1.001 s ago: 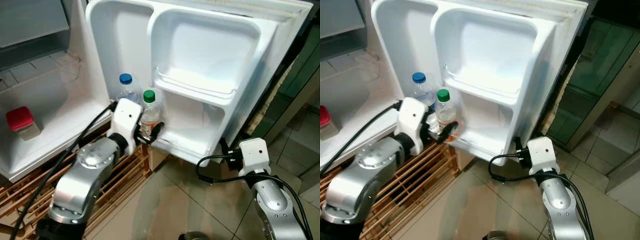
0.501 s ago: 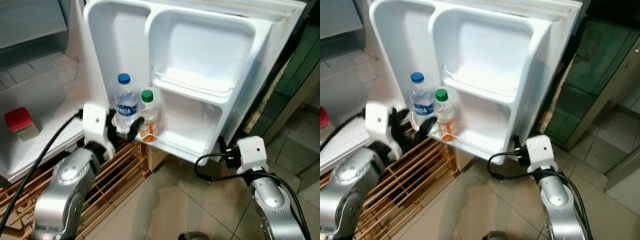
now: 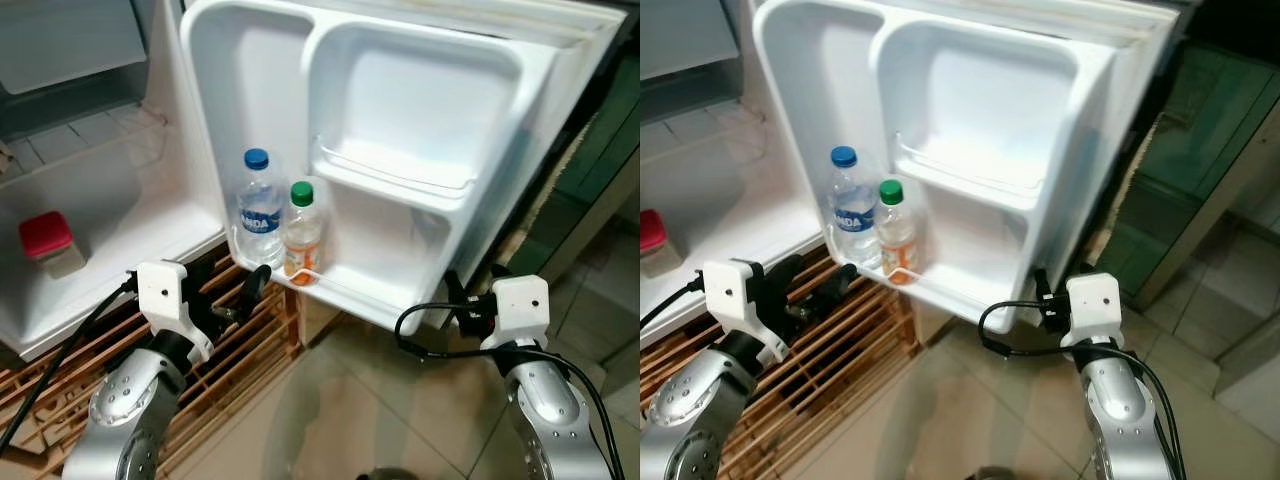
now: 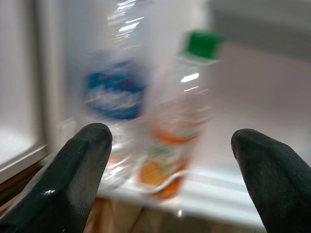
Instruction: Restocking fridge
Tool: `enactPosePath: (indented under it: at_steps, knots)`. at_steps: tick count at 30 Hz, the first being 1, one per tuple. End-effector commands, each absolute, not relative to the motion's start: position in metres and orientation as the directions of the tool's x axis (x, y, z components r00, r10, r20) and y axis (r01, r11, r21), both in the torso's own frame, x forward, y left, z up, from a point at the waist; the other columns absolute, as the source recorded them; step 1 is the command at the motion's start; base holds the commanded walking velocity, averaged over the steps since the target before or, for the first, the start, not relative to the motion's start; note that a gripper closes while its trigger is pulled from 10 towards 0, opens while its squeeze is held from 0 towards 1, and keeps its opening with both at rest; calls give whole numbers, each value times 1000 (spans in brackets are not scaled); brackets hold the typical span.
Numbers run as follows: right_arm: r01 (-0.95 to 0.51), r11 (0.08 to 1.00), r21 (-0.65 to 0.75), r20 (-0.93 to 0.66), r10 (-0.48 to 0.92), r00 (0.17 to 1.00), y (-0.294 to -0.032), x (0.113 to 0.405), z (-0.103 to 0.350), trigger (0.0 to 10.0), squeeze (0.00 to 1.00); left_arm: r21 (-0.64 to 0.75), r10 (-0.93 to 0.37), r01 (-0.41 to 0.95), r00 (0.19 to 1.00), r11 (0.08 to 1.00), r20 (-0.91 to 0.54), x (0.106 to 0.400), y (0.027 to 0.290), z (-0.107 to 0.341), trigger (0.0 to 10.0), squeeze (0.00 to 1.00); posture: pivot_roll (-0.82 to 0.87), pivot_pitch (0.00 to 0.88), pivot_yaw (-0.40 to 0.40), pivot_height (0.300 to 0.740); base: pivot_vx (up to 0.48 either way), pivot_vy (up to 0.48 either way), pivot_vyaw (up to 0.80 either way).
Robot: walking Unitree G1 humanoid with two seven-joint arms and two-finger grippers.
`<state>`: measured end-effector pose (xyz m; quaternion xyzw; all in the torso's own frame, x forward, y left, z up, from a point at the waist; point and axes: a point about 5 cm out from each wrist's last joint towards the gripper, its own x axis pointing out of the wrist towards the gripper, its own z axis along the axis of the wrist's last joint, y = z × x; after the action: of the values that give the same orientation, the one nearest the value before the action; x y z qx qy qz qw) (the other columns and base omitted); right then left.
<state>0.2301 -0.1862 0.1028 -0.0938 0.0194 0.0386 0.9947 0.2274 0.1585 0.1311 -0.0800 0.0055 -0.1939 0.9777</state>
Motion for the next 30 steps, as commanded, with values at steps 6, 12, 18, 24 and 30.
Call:
enactPosePath:
  at_steps: [6, 12, 18, 24, 30]
  knots:
    - [-92, 981, -171, -30, 88, 996, -186, 233, 105, 10000, 133, -105, -467, 471, 882, 876, 62, 229, 143, 133, 10000, 0, -184, 0, 44, 740, 0, -480, 0]
    - [-176, 973, -146, -61, 169, 984, -188, 223, 100, 10000, 133, -97, -500, 507, 862, 857, 88, 233, 139, 135, 10000, 0, -179, 0, 48, 740, 0, -480, 0]
    - [-52, 983, -174, -94, 37, 995, -220, 231, 95, 10000, 133, -90, -412, 409, 911, 908, -9, 254, 147, 116, 10000, 0, -182, 0, 59, 740, 0, 0, 0]
    - [-12, 988, -153, -55, 3, 998, -210, 251, 101, 10000, 169, -100, -294, 294, 956, 950, 23, 267, 149, 121, 10000, 0, -179, 0, 68, 740, 0, -160, 590]
    - [-49, 989, -137, -73, 39, 997, -199, 250, 92, 10000, 165, -90, -207, 210, 977, 973, 46, 261, 158, 117, 10000, 0, -176, 0, 67, 740, 0, -474, 677]
